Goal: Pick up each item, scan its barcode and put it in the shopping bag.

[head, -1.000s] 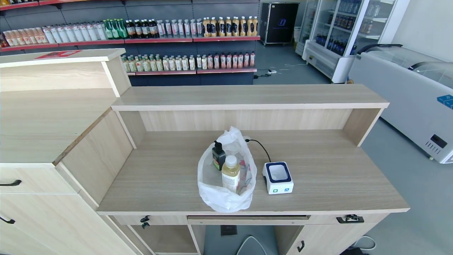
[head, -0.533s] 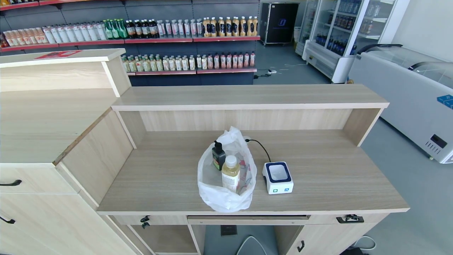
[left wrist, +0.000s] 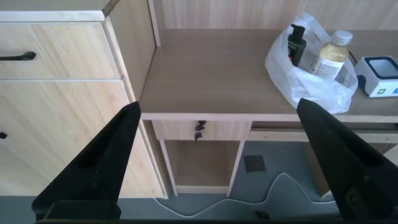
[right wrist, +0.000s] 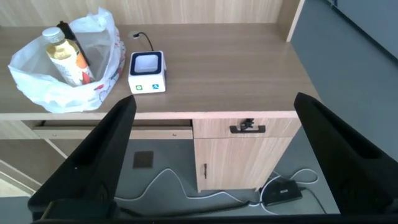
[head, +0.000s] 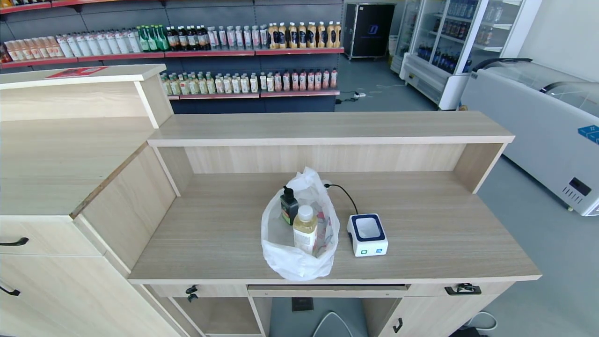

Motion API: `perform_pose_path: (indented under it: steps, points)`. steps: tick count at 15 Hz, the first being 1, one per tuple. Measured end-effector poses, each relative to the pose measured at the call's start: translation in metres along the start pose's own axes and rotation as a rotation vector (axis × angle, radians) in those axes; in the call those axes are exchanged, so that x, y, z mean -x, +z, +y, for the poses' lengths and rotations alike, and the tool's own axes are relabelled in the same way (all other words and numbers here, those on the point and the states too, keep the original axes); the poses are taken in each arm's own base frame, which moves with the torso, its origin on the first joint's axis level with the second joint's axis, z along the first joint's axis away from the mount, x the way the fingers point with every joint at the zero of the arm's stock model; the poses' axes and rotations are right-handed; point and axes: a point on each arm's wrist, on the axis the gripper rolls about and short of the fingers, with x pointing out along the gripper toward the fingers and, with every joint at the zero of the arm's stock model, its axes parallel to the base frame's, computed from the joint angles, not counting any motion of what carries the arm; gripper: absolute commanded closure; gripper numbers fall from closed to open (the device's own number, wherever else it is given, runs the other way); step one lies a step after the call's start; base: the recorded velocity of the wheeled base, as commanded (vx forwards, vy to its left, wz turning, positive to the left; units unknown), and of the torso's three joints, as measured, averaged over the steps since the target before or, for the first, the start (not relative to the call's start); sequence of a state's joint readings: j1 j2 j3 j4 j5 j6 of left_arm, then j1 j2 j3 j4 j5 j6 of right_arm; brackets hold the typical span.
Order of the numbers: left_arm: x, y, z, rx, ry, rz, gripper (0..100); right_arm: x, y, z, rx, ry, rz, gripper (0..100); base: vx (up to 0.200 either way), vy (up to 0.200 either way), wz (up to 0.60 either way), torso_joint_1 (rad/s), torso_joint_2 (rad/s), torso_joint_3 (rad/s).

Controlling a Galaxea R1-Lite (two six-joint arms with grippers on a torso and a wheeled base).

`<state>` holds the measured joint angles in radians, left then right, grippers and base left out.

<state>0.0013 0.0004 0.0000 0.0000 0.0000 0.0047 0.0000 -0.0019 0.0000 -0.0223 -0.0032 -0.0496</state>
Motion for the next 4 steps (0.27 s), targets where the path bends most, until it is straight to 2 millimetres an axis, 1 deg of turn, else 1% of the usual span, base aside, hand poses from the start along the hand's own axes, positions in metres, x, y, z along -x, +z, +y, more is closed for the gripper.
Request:
perform_pose_path:
  steps: [4]
  points:
    - [0.0000,0.0000,0.0000,0.000,0.000,0.000,0,0.0000,0.0000,0.0000,-0.014,-0.001,0.000,0,0.000,0.000,0.00,0.000,0.00,0.000]
